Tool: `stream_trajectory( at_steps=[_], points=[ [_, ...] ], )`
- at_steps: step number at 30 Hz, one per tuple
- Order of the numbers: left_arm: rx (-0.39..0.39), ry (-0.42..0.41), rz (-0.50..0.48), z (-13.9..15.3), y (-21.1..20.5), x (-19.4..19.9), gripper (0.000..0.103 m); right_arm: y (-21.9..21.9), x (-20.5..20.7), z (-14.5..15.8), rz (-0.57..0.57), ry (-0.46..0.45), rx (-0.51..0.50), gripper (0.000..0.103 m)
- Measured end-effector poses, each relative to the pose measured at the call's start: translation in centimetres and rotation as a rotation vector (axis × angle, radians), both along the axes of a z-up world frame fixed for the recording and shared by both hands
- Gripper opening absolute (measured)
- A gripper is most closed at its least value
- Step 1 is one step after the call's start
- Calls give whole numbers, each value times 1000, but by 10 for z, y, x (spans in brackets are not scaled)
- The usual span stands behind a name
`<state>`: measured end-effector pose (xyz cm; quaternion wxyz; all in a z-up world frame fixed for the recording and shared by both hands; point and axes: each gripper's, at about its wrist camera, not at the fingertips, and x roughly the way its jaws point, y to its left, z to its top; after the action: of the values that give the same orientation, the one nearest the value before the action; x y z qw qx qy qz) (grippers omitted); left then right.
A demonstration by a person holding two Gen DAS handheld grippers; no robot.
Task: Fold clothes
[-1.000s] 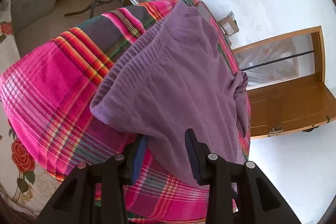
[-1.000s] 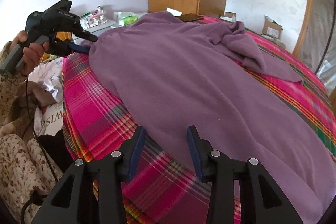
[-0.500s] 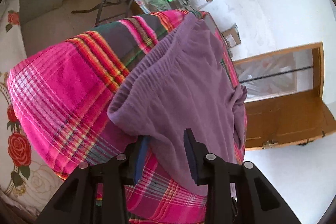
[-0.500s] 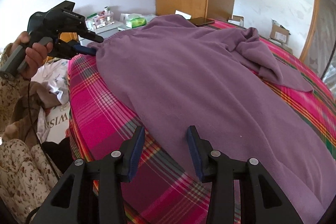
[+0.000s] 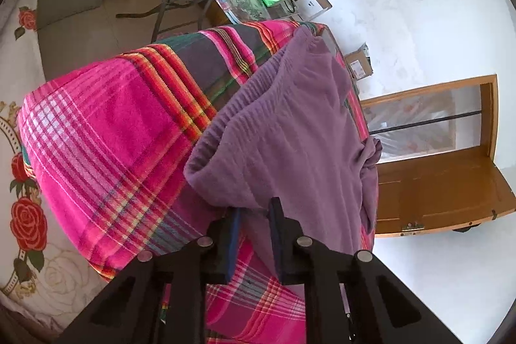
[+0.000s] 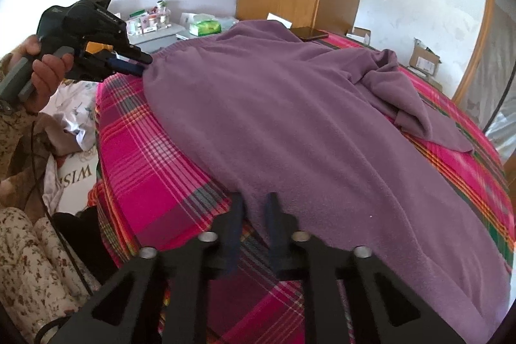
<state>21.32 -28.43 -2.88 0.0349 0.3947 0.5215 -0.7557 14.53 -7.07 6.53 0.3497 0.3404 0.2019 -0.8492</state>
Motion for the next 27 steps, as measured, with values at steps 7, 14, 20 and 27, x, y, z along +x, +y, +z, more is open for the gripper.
stream_trajectory(
  at_steps=[7,14,20,27],
  points=[
    [-55,46,11,8,-1,7,3,1,8,9,-12,12,-23,3],
    [-74,80,44,16,-9,25,3,-3,26,25,12,34,-45,3],
    [-79,52,43,8,-10,28,3,-4,29,20,7,1,-39,3],
    [-89,39,54,5,-10,30,3,-3,27,10,-5,-42,-53,3]
  ],
)
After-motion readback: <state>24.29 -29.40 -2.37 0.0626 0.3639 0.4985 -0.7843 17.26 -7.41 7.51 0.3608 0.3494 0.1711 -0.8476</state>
